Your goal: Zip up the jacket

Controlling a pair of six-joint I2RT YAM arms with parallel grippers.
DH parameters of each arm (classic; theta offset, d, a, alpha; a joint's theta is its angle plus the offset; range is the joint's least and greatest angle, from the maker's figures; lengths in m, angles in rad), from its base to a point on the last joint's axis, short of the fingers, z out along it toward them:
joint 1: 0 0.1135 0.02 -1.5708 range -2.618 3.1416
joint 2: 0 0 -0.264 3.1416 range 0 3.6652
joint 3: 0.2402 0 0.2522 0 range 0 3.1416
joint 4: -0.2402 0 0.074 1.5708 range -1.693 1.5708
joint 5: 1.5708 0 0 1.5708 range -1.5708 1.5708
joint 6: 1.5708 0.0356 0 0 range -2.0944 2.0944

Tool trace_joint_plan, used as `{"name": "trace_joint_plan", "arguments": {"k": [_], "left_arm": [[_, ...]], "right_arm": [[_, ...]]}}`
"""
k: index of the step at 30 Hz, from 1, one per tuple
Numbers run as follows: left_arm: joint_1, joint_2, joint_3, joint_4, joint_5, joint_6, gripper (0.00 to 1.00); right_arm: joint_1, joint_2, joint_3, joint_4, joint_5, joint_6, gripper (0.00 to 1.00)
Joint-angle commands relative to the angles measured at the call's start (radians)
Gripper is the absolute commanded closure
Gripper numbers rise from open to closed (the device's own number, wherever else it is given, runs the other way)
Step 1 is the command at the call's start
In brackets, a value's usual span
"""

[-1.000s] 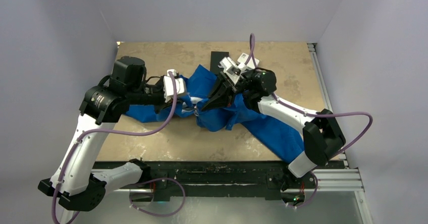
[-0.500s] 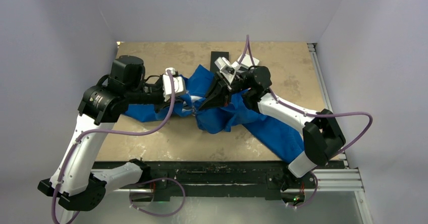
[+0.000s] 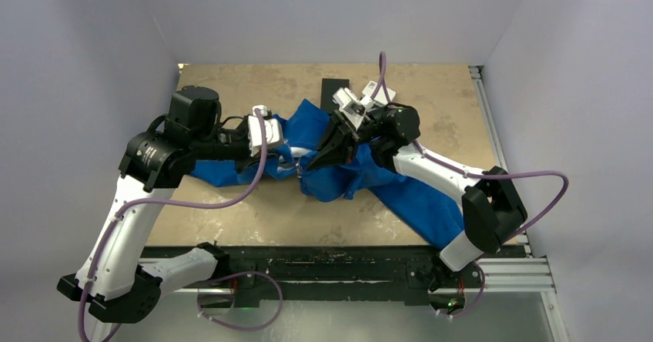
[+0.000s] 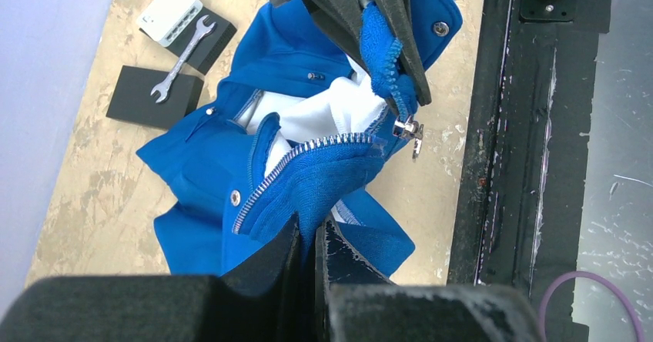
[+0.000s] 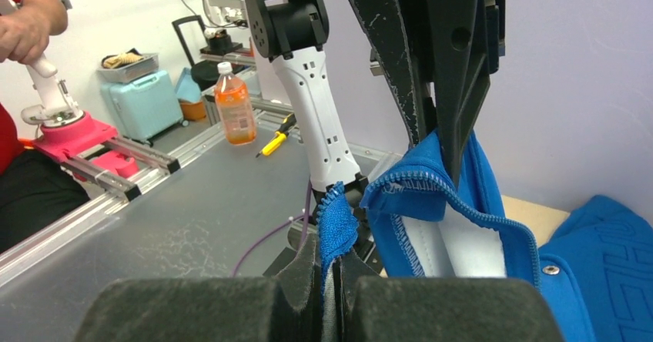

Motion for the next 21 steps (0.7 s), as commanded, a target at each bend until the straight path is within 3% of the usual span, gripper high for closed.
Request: {"name": "trace_joint_plan", "arguments": {"k": [1,13,21], "left_arm": [[0.003,-0.023,0.007,0.024,0.016,0.010,1.00],[0.003,-0.019,0.025,0.022,0.028,0.004,1.00],[0.003,-0.032,0.002,0.013,0.025,0.016,1.00]], "right_arm": [[0.011,-0.023,0.021,0.080,0.010,0.036,1.00],[0.011,-0.019,0.031,-0.068,0.020,-0.076,1.00],[0.010,-0.026,0.041,-0.061,0.037,-0.076,1.00]]}}
